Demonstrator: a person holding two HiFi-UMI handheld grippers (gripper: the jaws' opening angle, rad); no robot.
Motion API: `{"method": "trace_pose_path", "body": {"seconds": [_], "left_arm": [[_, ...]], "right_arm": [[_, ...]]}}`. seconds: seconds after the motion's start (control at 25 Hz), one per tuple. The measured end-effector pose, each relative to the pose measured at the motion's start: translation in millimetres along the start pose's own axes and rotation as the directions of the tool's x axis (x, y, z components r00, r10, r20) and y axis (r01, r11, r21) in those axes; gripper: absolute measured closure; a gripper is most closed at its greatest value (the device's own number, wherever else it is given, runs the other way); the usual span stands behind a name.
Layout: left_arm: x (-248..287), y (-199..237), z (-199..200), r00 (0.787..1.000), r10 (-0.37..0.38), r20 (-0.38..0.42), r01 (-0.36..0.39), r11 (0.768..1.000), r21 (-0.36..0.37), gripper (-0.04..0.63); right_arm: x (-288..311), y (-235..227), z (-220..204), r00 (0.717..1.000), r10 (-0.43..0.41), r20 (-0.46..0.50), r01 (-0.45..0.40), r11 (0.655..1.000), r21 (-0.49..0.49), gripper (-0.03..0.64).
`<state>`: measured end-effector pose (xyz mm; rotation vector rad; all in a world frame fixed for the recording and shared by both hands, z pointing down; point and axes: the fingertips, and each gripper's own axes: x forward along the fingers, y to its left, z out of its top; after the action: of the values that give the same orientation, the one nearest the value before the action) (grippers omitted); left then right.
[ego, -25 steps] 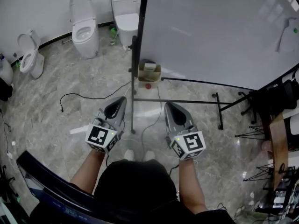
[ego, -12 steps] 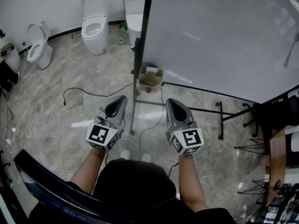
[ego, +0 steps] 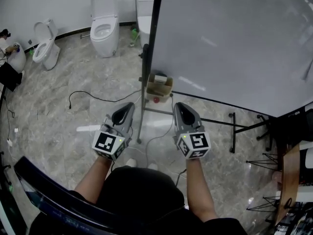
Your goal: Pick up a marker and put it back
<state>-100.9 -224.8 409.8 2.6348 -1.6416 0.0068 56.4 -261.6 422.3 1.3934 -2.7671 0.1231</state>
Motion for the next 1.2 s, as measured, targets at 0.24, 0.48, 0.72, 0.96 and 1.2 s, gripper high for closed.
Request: {"method": "trace_pose_path", "body": {"seconds": [0.24, 0.48, 0.72, 0.96, 1.2], "left_arm": [[11, 1, -1, 1.0, -0.002, 0.014, 0.002, 1.0, 0.011, 0.592], [12, 3, 0, 1.0, 0.012, 0.006, -0.012, 1.0, 0.014, 0.592], [15, 3, -6, 1.0, 0.023, -0.007, -0.023, 1.0, 0.002, 0.592], [25, -3, -8, 1.0, 0.009, -0.012, -0.009, 1.0, -0.004, 0.592], [30, -4, -8, 1.0, 0.004, -0.016, -0.004, 1.0, -0.002, 0.592]], "right_arm": [[26, -18, -20, 0.999, 0.002, -0.036, -0.002, 1.0, 0.003, 0.537], [46, -21, -40, 0.996, 0.023, -0.087, -0.022, 1.0, 0.009, 0.502], [59, -26, -54, 0.993, 0.013, -0.12, -0.014, 1.0, -0.003, 0.476], [72, -32, -68, 0.989, 0.005, -0.146, -0.005, 1.0, 0.002, 0.468], [81, -30, -77, 0.986, 0.013, -0.169, -0.014, 1.0, -0.003, 0.469]]}}
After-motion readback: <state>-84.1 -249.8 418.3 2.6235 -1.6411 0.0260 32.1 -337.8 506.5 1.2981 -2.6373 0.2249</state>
